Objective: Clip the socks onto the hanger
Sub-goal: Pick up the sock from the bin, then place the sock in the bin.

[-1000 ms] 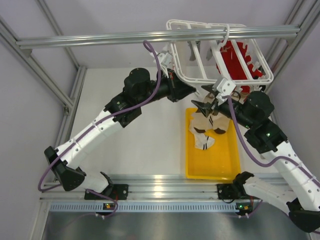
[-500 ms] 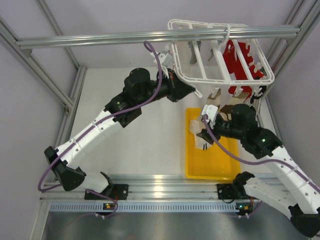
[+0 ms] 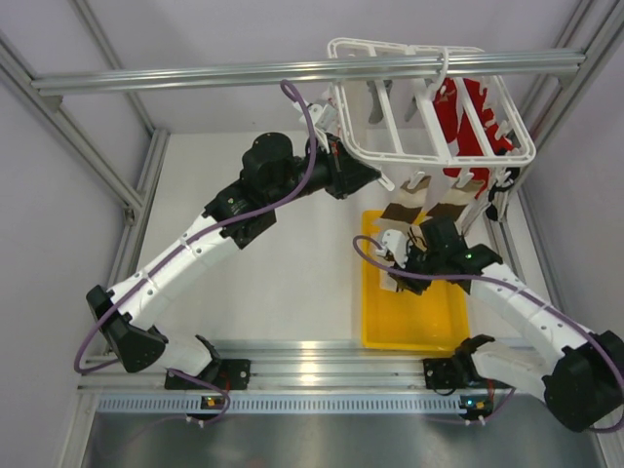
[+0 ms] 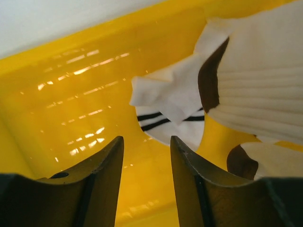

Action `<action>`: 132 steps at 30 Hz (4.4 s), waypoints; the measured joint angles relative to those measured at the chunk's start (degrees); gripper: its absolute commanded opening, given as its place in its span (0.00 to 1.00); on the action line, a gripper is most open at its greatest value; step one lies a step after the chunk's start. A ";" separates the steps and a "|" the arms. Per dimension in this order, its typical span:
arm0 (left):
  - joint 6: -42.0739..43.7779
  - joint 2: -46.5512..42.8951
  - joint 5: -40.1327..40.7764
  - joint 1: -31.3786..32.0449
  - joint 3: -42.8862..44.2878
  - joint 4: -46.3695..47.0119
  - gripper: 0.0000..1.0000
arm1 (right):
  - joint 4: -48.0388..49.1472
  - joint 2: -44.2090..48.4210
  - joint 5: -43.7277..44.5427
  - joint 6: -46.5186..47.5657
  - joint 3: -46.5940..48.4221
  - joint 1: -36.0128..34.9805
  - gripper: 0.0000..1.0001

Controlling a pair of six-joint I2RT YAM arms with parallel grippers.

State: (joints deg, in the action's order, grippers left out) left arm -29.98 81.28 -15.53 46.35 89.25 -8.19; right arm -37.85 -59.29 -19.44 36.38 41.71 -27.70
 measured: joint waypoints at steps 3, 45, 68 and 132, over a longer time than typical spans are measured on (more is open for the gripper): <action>0.15 0.00 0.00 -0.07 0.00 -0.02 0.00 | 0.61 -2.43 -0.59 4.81 -1.44 4.52 0.44; 0.07 0.00 -0.04 -0.50 0.00 -0.02 0.00 | -11.17 8.46 -6.56 26.77 7.91 6.60 0.00; 0.04 0.90 -0.02 -0.55 0.09 -0.02 0.00 | -14.82 7.78 -11.45 22.14 14.36 2.73 0.00; -0.37 0.90 -0.42 -2.14 0.15 -0.07 0.00 | -19.65 6.08 6.80 47.76 7.58 -4.13 0.04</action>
State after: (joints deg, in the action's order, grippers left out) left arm -30.35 82.17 -15.94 44.21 89.41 -8.25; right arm -57.49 -53.21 -12.64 84.14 49.30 -31.83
